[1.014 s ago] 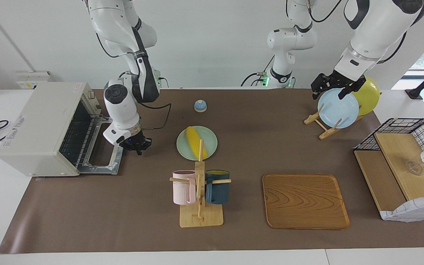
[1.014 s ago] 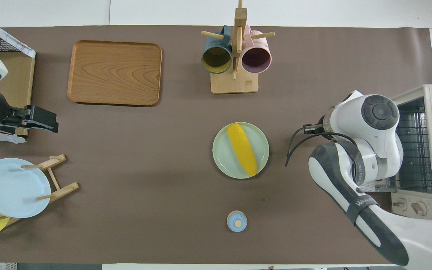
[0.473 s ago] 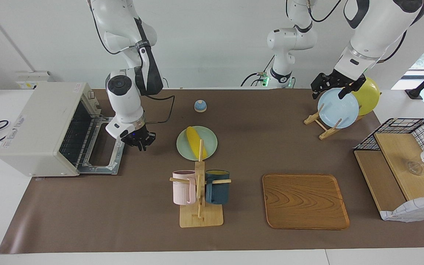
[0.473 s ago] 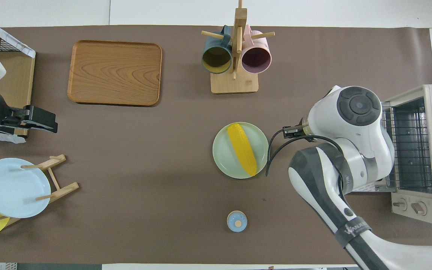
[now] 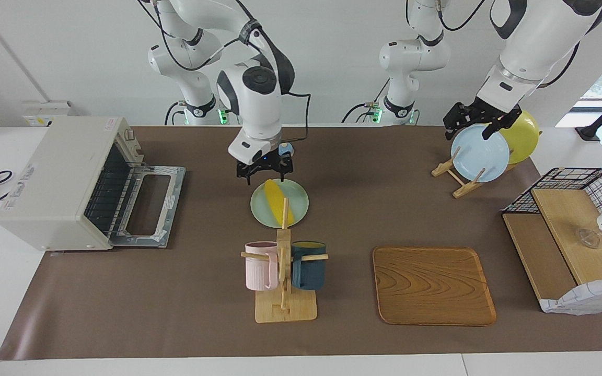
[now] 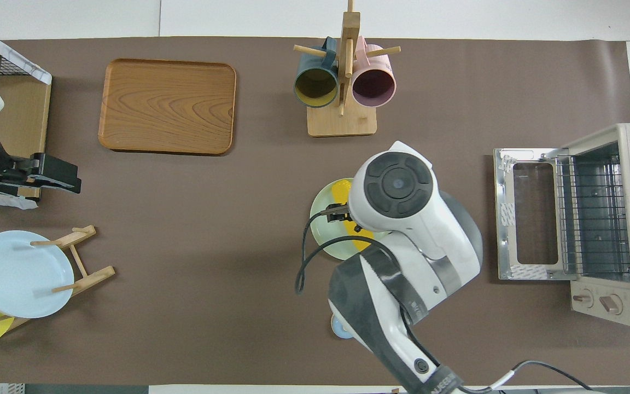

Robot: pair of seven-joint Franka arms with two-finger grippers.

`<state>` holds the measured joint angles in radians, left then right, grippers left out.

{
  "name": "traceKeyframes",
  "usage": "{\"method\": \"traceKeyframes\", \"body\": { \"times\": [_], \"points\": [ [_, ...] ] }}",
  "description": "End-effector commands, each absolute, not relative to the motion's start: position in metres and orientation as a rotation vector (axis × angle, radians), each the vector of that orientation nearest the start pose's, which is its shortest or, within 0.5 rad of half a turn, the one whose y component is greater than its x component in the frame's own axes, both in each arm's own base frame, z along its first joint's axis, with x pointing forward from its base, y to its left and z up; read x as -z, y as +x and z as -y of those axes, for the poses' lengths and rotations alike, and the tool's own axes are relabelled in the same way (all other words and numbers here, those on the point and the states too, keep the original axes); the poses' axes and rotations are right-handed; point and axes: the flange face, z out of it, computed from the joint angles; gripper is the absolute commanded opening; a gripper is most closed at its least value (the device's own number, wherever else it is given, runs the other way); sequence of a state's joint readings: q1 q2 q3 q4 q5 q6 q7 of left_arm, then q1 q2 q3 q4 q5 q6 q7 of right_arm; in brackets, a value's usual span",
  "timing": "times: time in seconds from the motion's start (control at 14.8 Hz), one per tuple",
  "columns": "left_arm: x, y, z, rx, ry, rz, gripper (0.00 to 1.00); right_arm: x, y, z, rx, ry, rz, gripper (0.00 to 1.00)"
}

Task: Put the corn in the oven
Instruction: 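Move the right gripper over the corn on the green plate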

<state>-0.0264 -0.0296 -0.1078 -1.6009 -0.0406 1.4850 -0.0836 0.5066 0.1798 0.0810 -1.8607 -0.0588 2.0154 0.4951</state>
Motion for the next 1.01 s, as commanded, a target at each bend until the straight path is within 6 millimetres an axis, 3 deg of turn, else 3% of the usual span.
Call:
{"method": "traceKeyframes", "body": {
  "times": [0.0, 0.2, 0.34, 0.61, 0.95],
  "points": [
    [-0.624, 0.526, 0.073, -0.146, -3.171, -0.059, 1.0, -0.393, 0.526, -0.379, -0.028, -3.2, 0.115, 1.0],
    [-0.624, 0.526, 0.073, -0.146, -3.171, -0.059, 1.0, -0.371, 0.518, -0.404, 0.024, -3.183, 0.162, 1.0],
    [-0.624, 0.526, 0.073, -0.146, -3.171, -0.059, 1.0, -0.362, 0.517, -0.407, 0.015, -3.185, 0.171, 1.0],
    [-0.624, 0.526, 0.073, -0.146, -3.171, -0.059, 1.0, -0.332, 0.501, -0.418, 0.022, -3.174, 0.22, 0.71],
    [-0.624, 0.526, 0.073, -0.146, -3.171, -0.059, 1.0, -0.306, 0.486, -0.411, 0.01, -3.175, 0.234, 0.62]
  ]
}}
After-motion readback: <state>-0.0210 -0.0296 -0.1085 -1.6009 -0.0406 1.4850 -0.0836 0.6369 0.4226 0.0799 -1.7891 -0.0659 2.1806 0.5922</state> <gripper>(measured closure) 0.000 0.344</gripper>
